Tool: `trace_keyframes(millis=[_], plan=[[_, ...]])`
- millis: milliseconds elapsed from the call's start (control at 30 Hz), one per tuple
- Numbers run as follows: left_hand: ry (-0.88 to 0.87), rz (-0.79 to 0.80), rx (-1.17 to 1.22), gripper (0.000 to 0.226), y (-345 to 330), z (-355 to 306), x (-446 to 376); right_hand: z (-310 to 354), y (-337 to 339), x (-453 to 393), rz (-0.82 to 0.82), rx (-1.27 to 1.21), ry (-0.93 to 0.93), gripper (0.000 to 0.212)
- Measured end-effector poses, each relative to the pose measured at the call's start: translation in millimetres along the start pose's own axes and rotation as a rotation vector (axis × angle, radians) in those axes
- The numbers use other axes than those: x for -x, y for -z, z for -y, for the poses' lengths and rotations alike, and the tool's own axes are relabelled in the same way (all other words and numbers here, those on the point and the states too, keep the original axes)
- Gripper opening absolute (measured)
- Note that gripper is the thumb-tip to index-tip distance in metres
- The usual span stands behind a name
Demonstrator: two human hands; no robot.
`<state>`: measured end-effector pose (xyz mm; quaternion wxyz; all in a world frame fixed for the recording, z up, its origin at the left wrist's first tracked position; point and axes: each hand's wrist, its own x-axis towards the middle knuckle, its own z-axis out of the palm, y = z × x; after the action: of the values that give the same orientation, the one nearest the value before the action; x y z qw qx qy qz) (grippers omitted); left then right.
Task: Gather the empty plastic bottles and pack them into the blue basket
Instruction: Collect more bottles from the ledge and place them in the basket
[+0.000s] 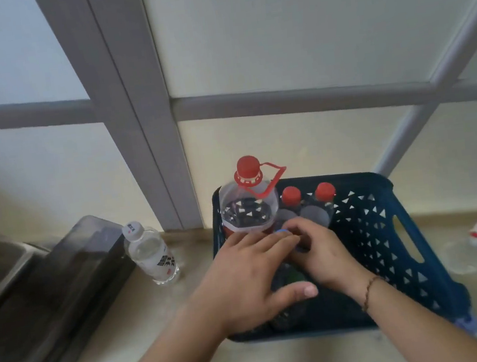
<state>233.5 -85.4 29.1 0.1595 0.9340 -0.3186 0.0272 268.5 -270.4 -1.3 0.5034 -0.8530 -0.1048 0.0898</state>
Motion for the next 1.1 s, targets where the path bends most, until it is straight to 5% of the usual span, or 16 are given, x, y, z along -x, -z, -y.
trace_keyframes(millis=[100,200,300,367,433,500,567,633,733,867,1100], plan=[[-0.053,-0.086,-0.036,0.078,-0.9,-3.0,4.7,-1.0,6.7,0.9,0.055,-0.024,-0.048,0.029],[-0.103,-0.467,0.167,0.056,-12.4,-23.8,29.1,-2.2,13.2,13.8,0.071,-0.049,-0.084,0.051],[-0.235,-0.726,0.346,0.034,-44.7,-58.6,75.7,12.2,27.0,62.6,-0.238,0.206,0.101,0.043],[-0.332,-0.640,0.323,0.026,-83.4,-71.3,108.9,22.5,31.8,113.4,-0.464,0.381,0.460,0.027],[-0.250,-0.485,0.372,0.024,-126.2,-77.7,136.9,16.8,18.6,160.3,-0.446,0.354,0.653,0.014],[0.035,-0.321,0.532,0.022,-160.8,-83.3,160.3,-9.1,-6.1,186.7,-0.208,0.419,0.525,0.015],[0.339,-0.155,0.638,0.030,-184.1,-88.7,174.0,-35.5,-35.2,190.9,0.133,0.642,0.098,0.043],[0.463,-0.033,0.597,0.046,-199.8,-94.0,177.8,-62.4,-55.9,187.0,0.348,0.752,-0.139,0.065],[0.486,0.057,0.393,0.059,-204.2,-106.3,170.0,-82.8,-70.2,173.7,0.332,0.748,-0.203,0.063],[0.534,-0.033,0.386,0.056,-212.0,-118.8,166.0,-83.3,-70.0,172.0,0.272,0.727,-0.242,0.053],[0.381,-0.082,1.022,0.092,-211.1,-139.5,142.0,-66.6,-15.3,189.9,0.005,0.091,0.003,0.057]])
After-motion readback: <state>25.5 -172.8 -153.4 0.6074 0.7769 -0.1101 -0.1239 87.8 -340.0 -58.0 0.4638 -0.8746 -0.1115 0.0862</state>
